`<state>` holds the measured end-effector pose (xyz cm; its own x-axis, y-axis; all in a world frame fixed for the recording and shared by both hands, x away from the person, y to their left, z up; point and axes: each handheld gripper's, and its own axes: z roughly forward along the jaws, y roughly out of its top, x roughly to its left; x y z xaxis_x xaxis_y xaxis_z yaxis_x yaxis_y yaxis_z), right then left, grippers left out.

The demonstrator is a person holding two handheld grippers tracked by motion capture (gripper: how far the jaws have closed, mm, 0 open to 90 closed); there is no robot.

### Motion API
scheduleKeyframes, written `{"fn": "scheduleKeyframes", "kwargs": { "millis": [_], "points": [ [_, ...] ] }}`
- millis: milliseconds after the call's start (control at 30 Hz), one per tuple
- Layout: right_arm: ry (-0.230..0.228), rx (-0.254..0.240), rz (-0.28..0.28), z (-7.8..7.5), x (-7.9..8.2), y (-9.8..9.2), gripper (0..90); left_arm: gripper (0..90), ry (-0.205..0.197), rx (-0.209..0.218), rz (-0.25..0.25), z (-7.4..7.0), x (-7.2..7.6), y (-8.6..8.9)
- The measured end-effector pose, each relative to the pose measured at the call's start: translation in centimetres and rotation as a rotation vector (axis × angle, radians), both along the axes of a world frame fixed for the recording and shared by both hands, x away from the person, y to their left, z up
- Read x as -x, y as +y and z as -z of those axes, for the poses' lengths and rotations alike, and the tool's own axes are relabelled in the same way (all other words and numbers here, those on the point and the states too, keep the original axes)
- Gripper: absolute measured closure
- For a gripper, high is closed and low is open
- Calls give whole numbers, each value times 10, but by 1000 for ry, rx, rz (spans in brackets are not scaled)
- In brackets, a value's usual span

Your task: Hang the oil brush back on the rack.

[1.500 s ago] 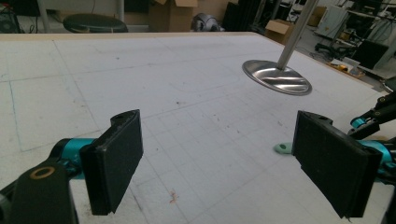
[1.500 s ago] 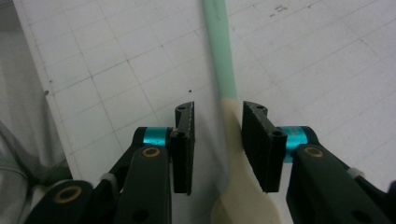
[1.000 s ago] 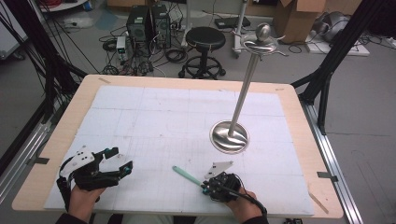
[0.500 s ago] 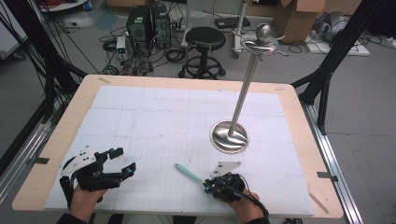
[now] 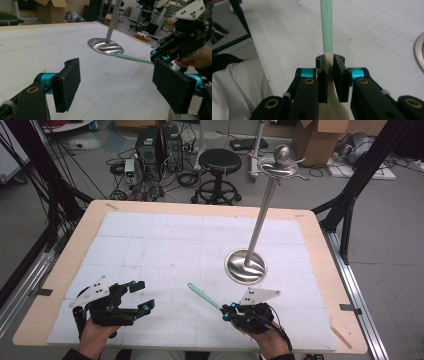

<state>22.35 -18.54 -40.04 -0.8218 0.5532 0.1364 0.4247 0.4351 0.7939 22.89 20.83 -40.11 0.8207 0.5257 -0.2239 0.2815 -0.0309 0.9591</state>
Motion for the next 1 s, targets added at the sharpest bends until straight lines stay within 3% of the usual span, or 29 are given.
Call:
{"fn": "scheduleKeyframes", "kwargs": {
  "millis": [200, 433, 600, 767, 1000],
  "points": [
    [2, -31, -30, -2, 0, 0, 821, 230, -39, -14, 72, -2, -3, -9],
    [-1, -81, -54, -6, 3, -4, 821, 260, -28, 14, 107, -7, -8, -14],
    [-11, -112, -82, -10, 4, -5, 821, 272, -16, 9, 133, -14, -17, -19],
    [-15, -182, -135, -16, 7, -6, 821, 268, -15, 45, 176, -22, -20, -27],
    [-25, -249, -220, -23, 12, -2, 821, 297, -39, 56, 270, -30, -17, -38]
  ]
}}
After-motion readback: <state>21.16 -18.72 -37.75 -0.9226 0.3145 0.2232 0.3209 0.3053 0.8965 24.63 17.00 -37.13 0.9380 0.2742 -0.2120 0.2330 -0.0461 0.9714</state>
